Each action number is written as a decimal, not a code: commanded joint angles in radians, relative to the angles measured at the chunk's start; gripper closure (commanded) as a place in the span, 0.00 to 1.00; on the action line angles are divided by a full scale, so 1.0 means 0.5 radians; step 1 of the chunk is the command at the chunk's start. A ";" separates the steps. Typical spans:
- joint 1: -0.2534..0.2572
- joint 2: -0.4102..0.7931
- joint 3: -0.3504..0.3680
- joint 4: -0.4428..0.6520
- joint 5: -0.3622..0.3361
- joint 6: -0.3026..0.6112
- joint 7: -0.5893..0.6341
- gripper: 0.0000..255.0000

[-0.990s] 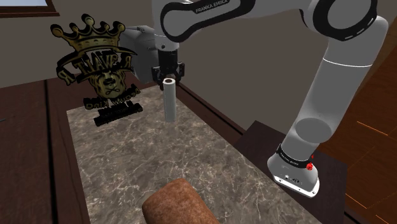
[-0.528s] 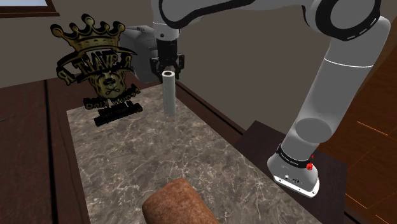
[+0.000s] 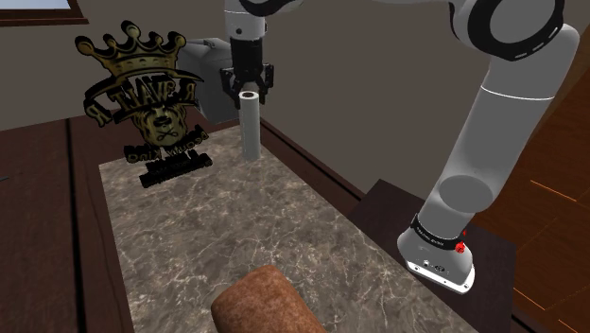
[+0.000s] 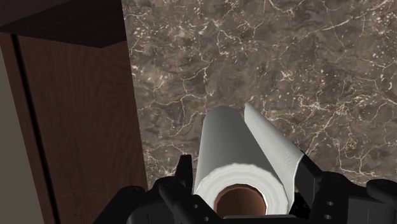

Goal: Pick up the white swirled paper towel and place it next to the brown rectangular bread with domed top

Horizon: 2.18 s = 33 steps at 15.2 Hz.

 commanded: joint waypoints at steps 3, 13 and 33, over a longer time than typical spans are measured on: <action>0.003 0.003 0.002 0.114 -0.001 -0.112 0.005 1.00; 0.022 0.074 0.012 0.474 -0.029 -0.406 0.029 1.00; 0.110 -0.126 0.087 0.624 0.047 -0.736 0.208 1.00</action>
